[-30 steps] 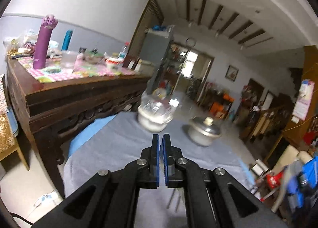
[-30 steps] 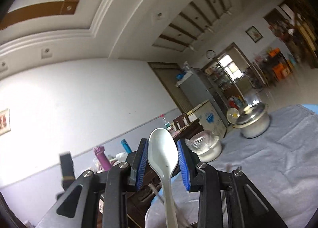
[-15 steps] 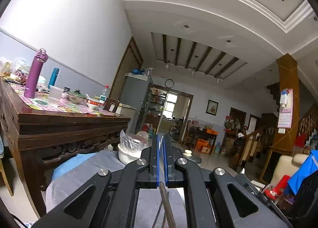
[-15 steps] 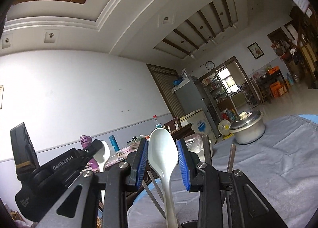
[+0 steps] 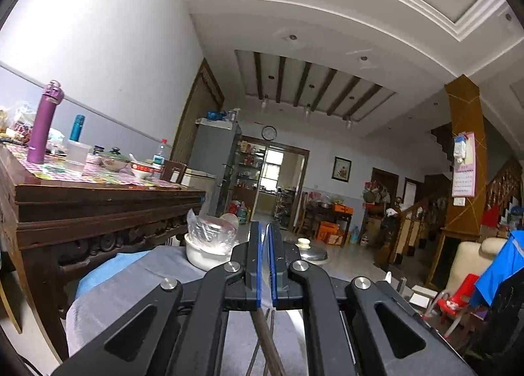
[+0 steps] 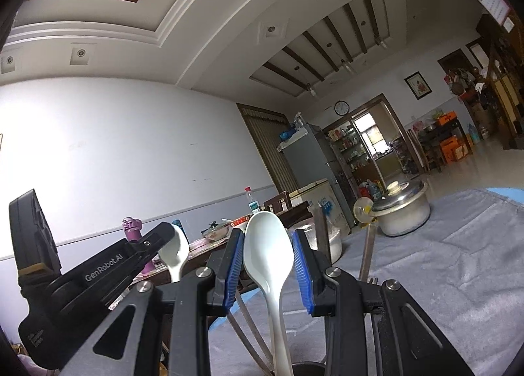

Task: Organize utensils
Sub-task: 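Lift the held white spoons and lower them into the grey holder with both tools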

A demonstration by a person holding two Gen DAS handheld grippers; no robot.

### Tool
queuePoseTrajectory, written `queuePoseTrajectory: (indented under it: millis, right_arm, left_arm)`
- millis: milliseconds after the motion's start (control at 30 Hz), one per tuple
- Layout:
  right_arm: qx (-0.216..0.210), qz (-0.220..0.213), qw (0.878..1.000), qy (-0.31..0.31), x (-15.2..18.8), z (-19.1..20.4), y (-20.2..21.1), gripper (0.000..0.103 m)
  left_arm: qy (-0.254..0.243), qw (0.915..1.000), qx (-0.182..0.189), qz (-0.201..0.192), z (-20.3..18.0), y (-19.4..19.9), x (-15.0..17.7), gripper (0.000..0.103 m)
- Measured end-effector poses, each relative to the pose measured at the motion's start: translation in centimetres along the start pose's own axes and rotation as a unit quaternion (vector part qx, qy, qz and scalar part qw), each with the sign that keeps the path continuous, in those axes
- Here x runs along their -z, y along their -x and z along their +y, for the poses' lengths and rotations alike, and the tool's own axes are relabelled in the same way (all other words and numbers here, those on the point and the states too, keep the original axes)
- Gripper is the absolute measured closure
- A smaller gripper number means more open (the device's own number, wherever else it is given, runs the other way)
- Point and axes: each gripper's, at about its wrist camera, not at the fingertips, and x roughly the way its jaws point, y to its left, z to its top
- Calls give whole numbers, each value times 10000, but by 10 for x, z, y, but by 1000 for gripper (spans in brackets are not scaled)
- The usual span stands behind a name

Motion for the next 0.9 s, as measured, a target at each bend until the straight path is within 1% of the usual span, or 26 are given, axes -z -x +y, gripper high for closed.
queuePoseTrajectory:
  millis: [133, 267, 400, 433, 500, 533, 633, 667, 700, 800, 833, 867, 900]
  right_arm:
    - [44, 36, 10000, -14, 3, -1, -1, 69]
    - [73, 73, 9999, -98, 6, -6, -4, 69]
    - [46, 168, 9997, -162, 5, -11, -5, 69]
    - [49, 164, 9997, -174, 4, -11, -4, 69]
    - [48, 151, 9997, -207, 0, -12, -2, 69]
    - [49, 139, 9997, -218, -3, -12, -1, 69]
    - [23, 116, 9996, -272, -9, -12, 2, 68]
    - [-1, 109, 9995, -292, -10, -12, 3, 68]
    - [-33, 117, 9995, -302, -11, -10, 3, 68]
    - [-72, 237, 9996, -159, -8, -2, 0, 68]
    - [-84, 300, 9994, -116, -7, 0, -1, 68]
    - [-99, 406, 9991, -81, -6, 2, -3, 64]
    - [-126, 507, 9986, -85, -7, 2, -5, 56]
  left_arm:
    - [-108, 9998, 115, 113, -2, -7, 8, 98]
    - [-116, 9992, 256, 300, -1, -12, 14, 92]
    - [-73, 9988, 314, 373, 4, -13, 12, 91]
    - [-64, 9990, 293, 337, 6, -13, 9, 91]
    - [-1, 9993, 261, 276, 10, -11, 4, 86]
    - [40, 9995, 206, 226, 12, -9, 0, 82]
    - [176, 9998, 33, 73, 22, -5, -12, 78]
    - [217, 9997, -45, 34, 26, -4, -15, 73]
    - [249, 9996, -118, -4, 29, -2, -18, 71]
    - [333, 9990, -280, -103, 38, 1, -25, 70]
    - [338, 9989, -316, -100, 40, 2, -26, 65]
    - [333, 9988, -357, -92, 41, 2, -27, 60]
    - [320, 9985, -427, -98, 44, 3, -29, 60]
